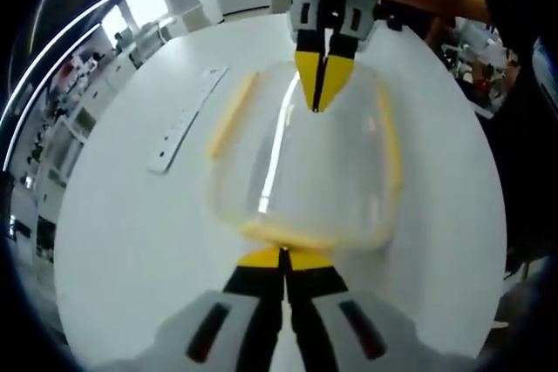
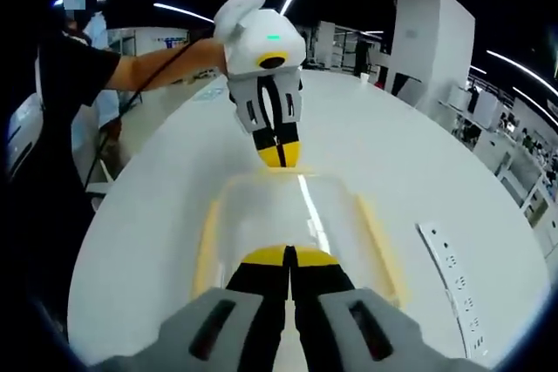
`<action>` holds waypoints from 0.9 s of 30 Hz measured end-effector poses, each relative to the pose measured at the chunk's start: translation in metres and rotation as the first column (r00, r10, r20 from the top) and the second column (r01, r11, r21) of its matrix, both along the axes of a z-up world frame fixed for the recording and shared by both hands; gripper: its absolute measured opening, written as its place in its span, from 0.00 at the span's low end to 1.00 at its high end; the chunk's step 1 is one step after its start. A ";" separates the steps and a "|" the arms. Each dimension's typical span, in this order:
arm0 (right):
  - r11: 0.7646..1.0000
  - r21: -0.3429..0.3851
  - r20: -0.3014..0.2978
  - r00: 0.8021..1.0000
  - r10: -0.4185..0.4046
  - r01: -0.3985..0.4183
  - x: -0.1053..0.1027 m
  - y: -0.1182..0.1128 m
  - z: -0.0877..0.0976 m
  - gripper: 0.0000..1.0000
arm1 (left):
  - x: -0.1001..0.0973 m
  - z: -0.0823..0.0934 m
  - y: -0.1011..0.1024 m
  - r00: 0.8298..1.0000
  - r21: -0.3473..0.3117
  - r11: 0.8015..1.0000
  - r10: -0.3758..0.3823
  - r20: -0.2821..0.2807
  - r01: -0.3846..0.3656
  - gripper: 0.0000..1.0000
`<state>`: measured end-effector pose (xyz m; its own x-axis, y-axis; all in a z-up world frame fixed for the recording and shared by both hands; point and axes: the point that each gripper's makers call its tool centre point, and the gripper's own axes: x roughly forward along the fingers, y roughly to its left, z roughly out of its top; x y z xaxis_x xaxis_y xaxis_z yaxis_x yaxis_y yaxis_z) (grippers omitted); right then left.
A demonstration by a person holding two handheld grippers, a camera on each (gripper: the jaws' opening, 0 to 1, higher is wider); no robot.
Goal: Snap each plastic latch of the storage box into its locked position after aligning the lid with the box until every specified latch is closed and the lid sits flush.
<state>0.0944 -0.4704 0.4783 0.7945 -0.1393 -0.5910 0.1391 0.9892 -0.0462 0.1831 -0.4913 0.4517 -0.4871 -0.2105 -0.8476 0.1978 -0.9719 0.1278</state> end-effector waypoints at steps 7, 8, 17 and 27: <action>0.999 0.021 0.046 0.998 0.031 -0.032 0.013 0.005 0.000 0.00 | 0.000 0.000 0.000 1.000 0.006 1.000 -0.005 -0.016 0.005 0.00; 0.999 0.020 0.052 0.998 0.037 -0.038 0.015 0.005 0.000 0.00 | -0.001 0.000 0.001 1.000 0.013 1.000 0.002 -0.019 -0.002 0.00; 0.999 0.026 0.046 0.998 0.044 -0.045 0.018 0.005 -0.002 0.00 | -0.002 -0.003 0.002 1.000 0.023 1.000 -0.011 -0.004 0.011 0.00; 0.999 0.015 0.077 0.996 0.047 -0.048 0.014 0.009 0.000 0.00 | -0.008 -0.016 0.008 0.998 0.007 0.998 -0.063 0.024 0.063 0.00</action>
